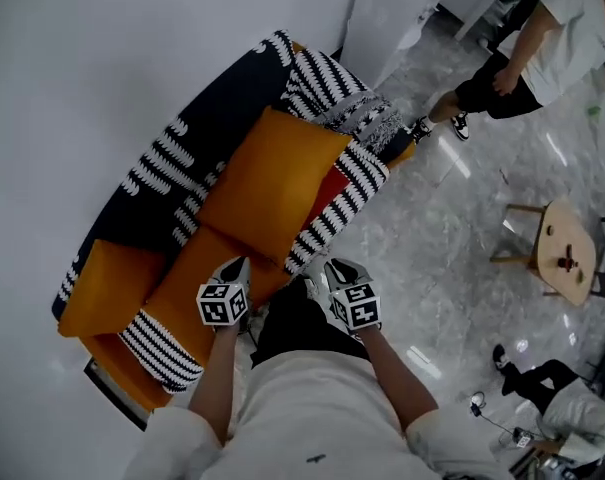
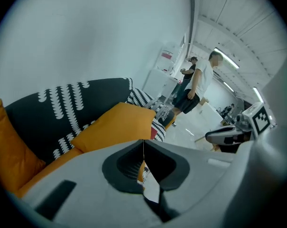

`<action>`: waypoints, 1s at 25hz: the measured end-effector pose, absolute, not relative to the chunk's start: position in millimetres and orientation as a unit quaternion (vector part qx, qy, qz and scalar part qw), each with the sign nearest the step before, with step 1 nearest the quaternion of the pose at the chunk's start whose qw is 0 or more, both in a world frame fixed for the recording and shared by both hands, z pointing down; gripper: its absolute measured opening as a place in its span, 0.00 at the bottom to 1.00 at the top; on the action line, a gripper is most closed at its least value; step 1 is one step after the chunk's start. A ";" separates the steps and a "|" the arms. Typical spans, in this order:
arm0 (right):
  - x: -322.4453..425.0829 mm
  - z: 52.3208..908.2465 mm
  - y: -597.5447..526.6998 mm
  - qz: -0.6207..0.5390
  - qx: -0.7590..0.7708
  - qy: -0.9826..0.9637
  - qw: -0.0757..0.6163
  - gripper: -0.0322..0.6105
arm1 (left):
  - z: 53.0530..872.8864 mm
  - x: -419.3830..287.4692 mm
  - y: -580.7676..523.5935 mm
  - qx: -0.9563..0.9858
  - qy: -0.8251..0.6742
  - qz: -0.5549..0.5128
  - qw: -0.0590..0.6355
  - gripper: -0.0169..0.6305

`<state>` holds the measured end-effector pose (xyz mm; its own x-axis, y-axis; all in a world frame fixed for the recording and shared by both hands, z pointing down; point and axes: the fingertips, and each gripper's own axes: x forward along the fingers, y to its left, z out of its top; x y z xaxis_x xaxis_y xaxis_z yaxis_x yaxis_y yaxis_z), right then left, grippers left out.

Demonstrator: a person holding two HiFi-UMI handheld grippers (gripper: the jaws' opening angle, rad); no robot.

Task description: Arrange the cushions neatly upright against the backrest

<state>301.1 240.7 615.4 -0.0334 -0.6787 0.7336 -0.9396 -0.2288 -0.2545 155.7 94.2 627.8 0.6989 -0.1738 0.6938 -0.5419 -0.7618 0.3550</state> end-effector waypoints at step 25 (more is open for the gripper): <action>342.3 857.3 73.0 0.608 0.675 -0.414 0.064 0.52 | 734.3 152.8 10.0 0.849 -0.184 0.399 0.295 0.05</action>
